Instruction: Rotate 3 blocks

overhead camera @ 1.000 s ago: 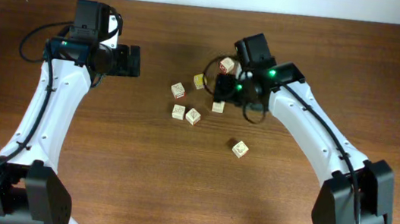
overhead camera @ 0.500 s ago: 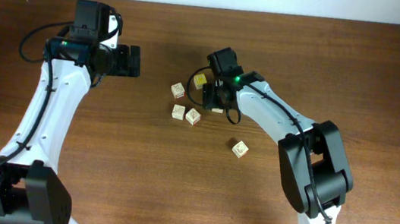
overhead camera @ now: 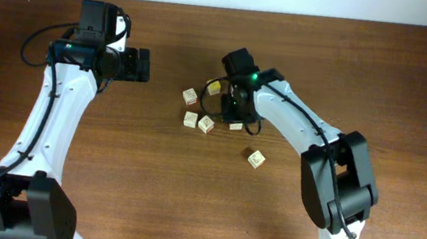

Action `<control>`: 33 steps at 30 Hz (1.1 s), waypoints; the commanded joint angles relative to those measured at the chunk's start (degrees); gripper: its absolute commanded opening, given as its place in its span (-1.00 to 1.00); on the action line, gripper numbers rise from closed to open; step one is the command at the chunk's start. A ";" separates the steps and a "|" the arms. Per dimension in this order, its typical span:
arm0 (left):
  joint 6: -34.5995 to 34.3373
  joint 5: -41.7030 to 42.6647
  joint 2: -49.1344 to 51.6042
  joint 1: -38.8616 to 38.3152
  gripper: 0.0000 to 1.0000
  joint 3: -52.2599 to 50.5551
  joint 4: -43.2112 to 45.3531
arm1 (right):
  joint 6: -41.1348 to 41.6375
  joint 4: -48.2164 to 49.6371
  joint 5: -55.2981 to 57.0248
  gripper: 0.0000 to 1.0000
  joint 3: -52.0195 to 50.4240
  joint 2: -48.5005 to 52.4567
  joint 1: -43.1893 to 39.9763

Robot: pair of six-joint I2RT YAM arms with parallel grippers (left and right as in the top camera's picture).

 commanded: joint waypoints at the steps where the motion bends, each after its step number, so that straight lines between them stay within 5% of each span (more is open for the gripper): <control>1: -0.79 -0.39 0.31 0.02 0.99 0.98 0.11 | 0.44 -7.30 -8.11 -0.63 2.84 -4.76 0.02; 4: -0.76 -0.39 0.31 0.02 0.98 0.98 0.11 | 0.46 -14.36 -9.05 -0.65 0.92 -4.04 0.90; 11: -0.76 -0.39 0.31 0.02 0.98 0.98 0.11 | 0.42 -14.16 -2.49 -0.64 -8.20 -4.04 3.23; 16: -0.76 -0.39 0.31 0.02 0.98 0.98 0.11 | 0.39 -13.62 -1.25 -0.32 -8.20 -4.04 3.21; 25: -0.76 -0.39 0.31 0.02 0.98 0.98 0.11 | -1.29 -10.21 -1.22 -0.22 -8.07 -4.04 3.21; 29: -0.79 -0.39 0.31 0.02 0.98 0.98 0.11 | -0.35 -13.00 -1.53 -0.21 -2.34 -4.11 1.25; 33: -0.76 -0.39 0.31 0.02 0.98 0.98 0.11 | -0.24 -28.65 -4.68 -0.22 9.75 -4.55 -3.74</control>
